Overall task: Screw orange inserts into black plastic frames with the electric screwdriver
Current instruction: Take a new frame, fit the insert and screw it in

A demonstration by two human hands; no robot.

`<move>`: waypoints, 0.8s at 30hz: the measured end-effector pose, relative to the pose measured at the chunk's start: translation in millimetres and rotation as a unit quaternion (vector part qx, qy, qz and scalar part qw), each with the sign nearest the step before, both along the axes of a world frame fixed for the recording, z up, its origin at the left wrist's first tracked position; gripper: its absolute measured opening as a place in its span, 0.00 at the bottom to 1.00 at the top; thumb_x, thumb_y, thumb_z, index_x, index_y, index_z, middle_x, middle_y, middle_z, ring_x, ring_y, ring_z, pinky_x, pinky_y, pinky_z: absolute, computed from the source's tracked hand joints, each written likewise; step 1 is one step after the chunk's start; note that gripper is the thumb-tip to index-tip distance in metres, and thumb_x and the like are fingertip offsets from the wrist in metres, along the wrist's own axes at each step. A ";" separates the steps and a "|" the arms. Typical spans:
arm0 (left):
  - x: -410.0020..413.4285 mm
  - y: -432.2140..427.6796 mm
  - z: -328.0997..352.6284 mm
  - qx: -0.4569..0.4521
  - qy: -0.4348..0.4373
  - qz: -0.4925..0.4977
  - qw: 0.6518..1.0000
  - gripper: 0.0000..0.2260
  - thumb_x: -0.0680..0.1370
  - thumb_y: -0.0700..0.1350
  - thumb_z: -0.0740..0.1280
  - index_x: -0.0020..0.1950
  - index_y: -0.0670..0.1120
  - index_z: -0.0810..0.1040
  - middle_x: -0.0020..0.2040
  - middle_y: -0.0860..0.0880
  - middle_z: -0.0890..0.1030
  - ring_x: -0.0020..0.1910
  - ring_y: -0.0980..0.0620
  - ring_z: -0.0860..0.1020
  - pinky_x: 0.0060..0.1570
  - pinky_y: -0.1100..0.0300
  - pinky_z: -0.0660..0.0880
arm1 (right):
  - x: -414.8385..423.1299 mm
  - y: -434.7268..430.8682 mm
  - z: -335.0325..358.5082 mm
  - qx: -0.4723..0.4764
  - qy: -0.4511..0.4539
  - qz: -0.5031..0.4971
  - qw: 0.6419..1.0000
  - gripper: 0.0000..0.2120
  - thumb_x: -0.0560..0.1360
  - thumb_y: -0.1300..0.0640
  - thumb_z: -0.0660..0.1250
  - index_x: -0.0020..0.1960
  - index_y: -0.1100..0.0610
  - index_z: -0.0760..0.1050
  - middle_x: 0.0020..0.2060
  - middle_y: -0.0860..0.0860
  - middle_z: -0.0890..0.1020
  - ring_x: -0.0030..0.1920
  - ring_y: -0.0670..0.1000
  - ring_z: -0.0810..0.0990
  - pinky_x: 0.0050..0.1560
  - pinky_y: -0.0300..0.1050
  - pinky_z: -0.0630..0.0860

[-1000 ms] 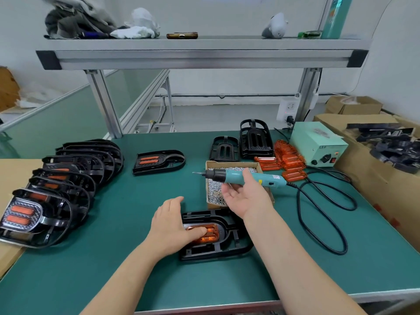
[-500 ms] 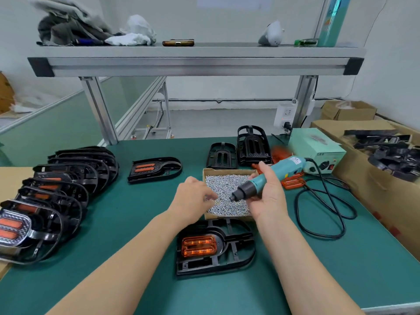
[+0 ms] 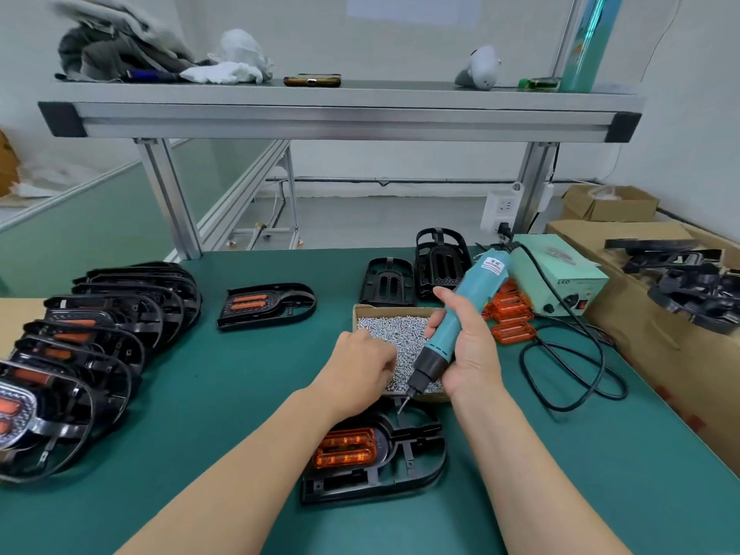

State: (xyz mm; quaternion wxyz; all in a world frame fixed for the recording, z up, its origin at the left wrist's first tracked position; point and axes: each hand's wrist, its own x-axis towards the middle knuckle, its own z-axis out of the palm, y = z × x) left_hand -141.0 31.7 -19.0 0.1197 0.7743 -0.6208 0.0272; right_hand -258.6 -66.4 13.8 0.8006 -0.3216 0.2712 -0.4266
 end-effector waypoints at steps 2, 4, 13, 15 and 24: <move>-1.2 1.3 -0.5 -0.006 0.030 -0.004 1.000 0.07 0.78 0.42 0.64 0.41 0.52 0.70 0.44 0.50 0.79 0.48 0.47 0.71 0.45 0.56 0.60 | 1.9 3.0 -0.7 -0.002 0.008 0.004 1.000 0.12 0.73 0.59 0.75 0.53 0.56 0.75 0.27 0.51 0.75 0.25 0.47 0.73 0.27 0.38 0.73; -1.7 -0.2 1.6 -0.006 0.042 -0.015 0.999 0.08 0.77 0.41 0.64 0.40 0.50 0.69 0.41 0.48 0.78 0.44 0.47 0.70 0.43 0.55 0.60 | 4.2 6.6 -1.2 0.011 0.006 0.003 1.000 0.12 0.73 0.60 0.74 0.54 0.57 0.74 0.28 0.51 0.75 0.26 0.47 0.73 0.27 0.38 0.74; -3.1 1.6 5.5 -0.075 0.206 0.024 0.975 0.09 0.72 0.35 0.66 0.42 0.49 0.72 0.38 0.52 0.77 0.40 0.51 0.73 0.38 0.59 0.67 | 1.0 9.2 -2.9 0.069 0.004 0.002 0.998 0.14 0.72 0.61 0.73 0.55 0.59 0.75 0.29 0.51 0.77 0.26 0.45 0.75 0.26 0.37 0.74; -2.8 9.5 6.9 -0.090 0.252 0.049 0.962 0.10 0.75 0.37 0.67 0.50 0.51 0.77 0.40 0.55 0.79 0.42 0.56 0.76 0.42 0.66 0.70 | -0.4 9.8 -3.7 0.078 0.006 0.000 0.997 0.13 0.72 0.61 0.73 0.55 0.58 0.75 0.29 0.51 0.76 0.25 0.45 0.74 0.25 0.37 0.73; -22.4 72.0 15.4 -0.227 0.539 0.147 0.798 0.08 0.73 0.37 0.75 0.40 0.50 0.86 0.41 0.50 0.86 0.39 0.59 0.82 0.41 0.71 0.74 | 4.3 26.1 5.9 0.131 -0.039 -0.044 0.990 0.06 0.73 0.63 0.72 0.47 0.58 0.75 0.27 0.49 0.79 0.24 0.44 0.76 0.24 0.36 0.74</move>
